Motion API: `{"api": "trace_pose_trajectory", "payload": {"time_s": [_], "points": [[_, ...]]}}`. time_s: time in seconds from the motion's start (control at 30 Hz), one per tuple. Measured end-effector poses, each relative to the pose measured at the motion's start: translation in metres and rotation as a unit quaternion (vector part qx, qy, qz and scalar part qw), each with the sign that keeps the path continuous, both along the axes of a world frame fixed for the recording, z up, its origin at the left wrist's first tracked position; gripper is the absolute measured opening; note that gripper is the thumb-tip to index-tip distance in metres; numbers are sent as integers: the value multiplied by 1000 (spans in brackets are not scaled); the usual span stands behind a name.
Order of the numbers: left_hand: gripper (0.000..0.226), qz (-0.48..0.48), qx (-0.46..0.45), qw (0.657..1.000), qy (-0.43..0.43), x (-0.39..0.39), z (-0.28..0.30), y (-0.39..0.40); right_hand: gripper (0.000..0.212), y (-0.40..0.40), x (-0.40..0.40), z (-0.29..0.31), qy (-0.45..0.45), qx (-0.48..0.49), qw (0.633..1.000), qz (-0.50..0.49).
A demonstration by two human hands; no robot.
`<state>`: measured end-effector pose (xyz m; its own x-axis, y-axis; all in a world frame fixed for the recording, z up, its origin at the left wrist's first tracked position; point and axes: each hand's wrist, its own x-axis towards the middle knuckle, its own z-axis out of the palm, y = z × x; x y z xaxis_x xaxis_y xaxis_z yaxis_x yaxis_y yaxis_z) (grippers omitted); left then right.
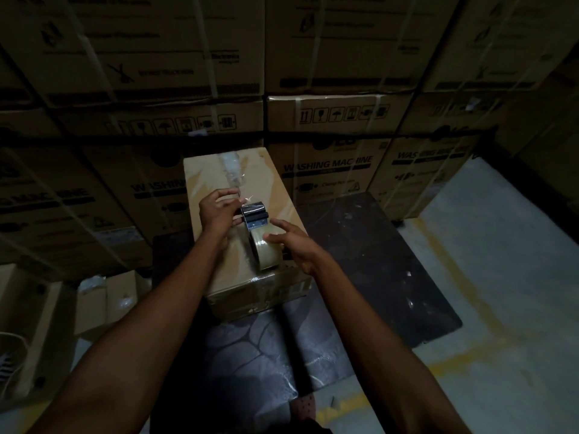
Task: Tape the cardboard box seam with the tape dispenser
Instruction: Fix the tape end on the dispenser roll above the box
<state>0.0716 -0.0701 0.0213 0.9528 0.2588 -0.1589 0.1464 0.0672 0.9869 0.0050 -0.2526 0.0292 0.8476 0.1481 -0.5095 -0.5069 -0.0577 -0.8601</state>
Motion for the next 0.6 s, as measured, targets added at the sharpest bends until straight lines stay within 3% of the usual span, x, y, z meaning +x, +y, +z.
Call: {"api": "trace_pose_trajectory", "payload": {"time_s": [0.23,0.6], "points": [[25,-1,4,1000,1,-1,0,-1,64,-5,8,5,1,-1,999,32],[28,0,5,1000,-4,-7,7,-8,72,-12,17,13,40,12,994,102]]}}
